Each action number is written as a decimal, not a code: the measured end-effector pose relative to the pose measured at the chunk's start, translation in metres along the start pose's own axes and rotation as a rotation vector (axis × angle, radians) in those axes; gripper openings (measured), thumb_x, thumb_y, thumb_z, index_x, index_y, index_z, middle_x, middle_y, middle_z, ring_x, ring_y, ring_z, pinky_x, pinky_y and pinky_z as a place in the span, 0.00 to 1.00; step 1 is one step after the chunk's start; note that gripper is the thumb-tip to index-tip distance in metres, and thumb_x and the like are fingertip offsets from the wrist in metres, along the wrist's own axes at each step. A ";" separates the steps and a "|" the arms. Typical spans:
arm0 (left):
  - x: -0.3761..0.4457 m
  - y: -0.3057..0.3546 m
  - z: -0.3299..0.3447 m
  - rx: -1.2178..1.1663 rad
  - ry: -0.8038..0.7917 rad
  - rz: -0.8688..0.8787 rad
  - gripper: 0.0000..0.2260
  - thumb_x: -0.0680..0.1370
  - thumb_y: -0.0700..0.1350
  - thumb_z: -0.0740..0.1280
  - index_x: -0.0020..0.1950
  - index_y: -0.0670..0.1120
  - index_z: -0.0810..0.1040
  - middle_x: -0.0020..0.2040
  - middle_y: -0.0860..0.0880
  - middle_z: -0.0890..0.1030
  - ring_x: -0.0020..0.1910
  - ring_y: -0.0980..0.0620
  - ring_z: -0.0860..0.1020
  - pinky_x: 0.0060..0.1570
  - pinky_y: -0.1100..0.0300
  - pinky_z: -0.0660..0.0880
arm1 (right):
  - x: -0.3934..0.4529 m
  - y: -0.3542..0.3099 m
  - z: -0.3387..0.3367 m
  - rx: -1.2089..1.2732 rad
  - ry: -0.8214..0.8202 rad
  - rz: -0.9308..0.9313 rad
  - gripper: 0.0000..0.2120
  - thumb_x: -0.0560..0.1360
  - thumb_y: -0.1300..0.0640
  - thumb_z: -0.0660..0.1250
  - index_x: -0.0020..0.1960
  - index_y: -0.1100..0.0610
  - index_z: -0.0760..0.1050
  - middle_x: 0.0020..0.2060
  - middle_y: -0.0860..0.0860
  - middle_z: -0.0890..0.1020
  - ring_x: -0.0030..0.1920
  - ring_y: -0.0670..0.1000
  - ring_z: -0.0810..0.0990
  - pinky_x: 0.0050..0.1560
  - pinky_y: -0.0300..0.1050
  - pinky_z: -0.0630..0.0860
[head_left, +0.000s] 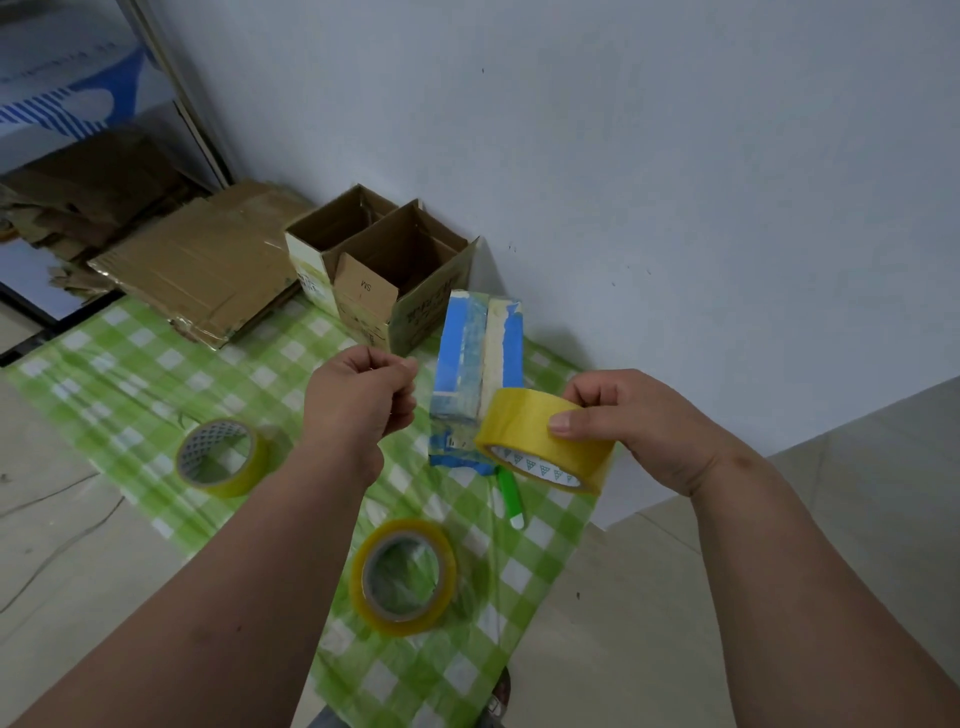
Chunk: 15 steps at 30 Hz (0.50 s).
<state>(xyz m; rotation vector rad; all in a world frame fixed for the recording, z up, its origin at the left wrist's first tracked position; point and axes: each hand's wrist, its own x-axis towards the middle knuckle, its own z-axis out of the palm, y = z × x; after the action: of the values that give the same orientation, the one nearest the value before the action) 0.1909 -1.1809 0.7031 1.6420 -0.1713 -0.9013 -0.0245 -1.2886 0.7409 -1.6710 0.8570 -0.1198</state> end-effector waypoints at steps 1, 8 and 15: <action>0.001 0.000 -0.001 -0.016 0.024 0.005 0.06 0.76 0.38 0.71 0.40 0.43 0.77 0.27 0.50 0.77 0.25 0.55 0.74 0.29 0.62 0.76 | 0.001 0.001 -0.001 0.021 -0.006 -0.003 0.20 0.59 0.46 0.73 0.37 0.62 0.75 0.32 0.53 0.74 0.37 0.51 0.70 0.42 0.48 0.64; -0.005 -0.009 0.004 -0.061 0.146 0.038 0.08 0.77 0.38 0.71 0.38 0.42 0.77 0.32 0.48 0.77 0.25 0.57 0.70 0.31 0.61 0.73 | 0.007 0.007 -0.011 0.000 0.120 -0.070 0.21 0.64 0.47 0.71 0.43 0.66 0.77 0.35 0.57 0.76 0.38 0.52 0.73 0.43 0.49 0.66; 0.000 -0.022 0.003 -0.044 0.212 0.050 0.06 0.77 0.40 0.71 0.40 0.42 0.79 0.34 0.48 0.78 0.26 0.55 0.69 0.30 0.60 0.71 | 0.019 0.024 -0.023 -0.217 0.251 0.009 0.18 0.72 0.41 0.72 0.37 0.56 0.78 0.29 0.49 0.75 0.30 0.46 0.74 0.32 0.41 0.69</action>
<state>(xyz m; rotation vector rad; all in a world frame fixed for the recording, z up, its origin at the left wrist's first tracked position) 0.1810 -1.1764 0.6835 1.6730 -0.0453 -0.6835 -0.0343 -1.3194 0.7199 -1.8803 1.0975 -0.2412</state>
